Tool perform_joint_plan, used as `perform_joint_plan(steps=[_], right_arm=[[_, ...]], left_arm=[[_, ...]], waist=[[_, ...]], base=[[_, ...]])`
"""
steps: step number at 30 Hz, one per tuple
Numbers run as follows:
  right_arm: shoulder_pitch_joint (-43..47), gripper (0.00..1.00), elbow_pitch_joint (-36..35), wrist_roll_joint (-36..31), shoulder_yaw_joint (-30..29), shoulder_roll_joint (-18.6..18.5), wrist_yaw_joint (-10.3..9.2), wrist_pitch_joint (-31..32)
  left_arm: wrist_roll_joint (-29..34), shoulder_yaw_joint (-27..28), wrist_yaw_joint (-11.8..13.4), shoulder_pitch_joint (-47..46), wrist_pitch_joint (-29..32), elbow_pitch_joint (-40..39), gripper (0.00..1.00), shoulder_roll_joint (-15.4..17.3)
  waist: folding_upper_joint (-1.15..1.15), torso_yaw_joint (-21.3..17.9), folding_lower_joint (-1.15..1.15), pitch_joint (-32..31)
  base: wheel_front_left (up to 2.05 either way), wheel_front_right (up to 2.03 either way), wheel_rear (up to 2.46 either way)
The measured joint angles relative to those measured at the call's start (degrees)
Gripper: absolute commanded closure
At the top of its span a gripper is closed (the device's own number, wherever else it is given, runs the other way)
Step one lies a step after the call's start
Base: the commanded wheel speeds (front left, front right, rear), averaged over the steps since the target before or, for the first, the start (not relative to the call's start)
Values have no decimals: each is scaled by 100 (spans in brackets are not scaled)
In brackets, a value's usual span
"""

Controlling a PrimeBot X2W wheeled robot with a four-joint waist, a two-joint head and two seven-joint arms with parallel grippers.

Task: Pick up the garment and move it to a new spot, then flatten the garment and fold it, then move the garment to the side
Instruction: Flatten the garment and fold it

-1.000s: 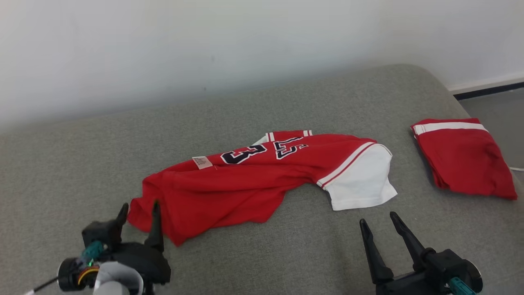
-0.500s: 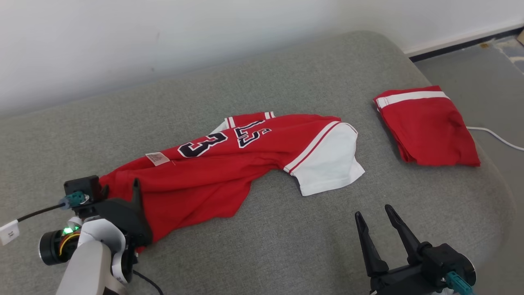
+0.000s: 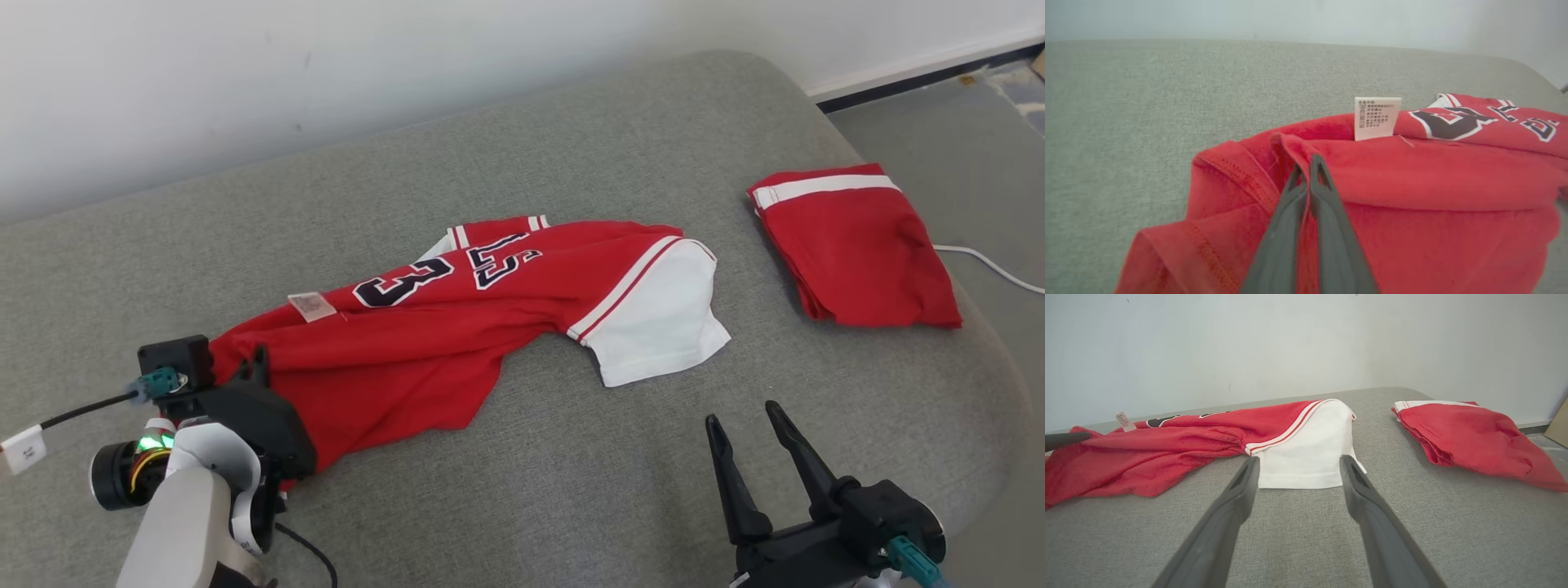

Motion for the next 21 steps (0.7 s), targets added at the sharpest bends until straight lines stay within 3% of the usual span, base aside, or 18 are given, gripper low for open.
perform_joint_plan(steps=[9, 16, 21], right_arm=[[95, 0, -31, 1, -69, -53, 0, -18], [164, 0, -48, 0, -100, -99, 0, -14], [221, 0, -71, 9, -141, -121, 0, 14]], left_arm=[[-268, -170, -226, 881, -567, -937, 100, -185], [-698, -570, -349, 2078, -461, -2093, 100, -285], [-840, -880, -227, 2888, -162, -2889, 100, -300]], waist=[[0, 356, 0, -61], [0, 669, 0, -138], [0, 891, 0, -214]], base=[[0, 0, 0], [0, 0, 0], [0, 0, 0]])
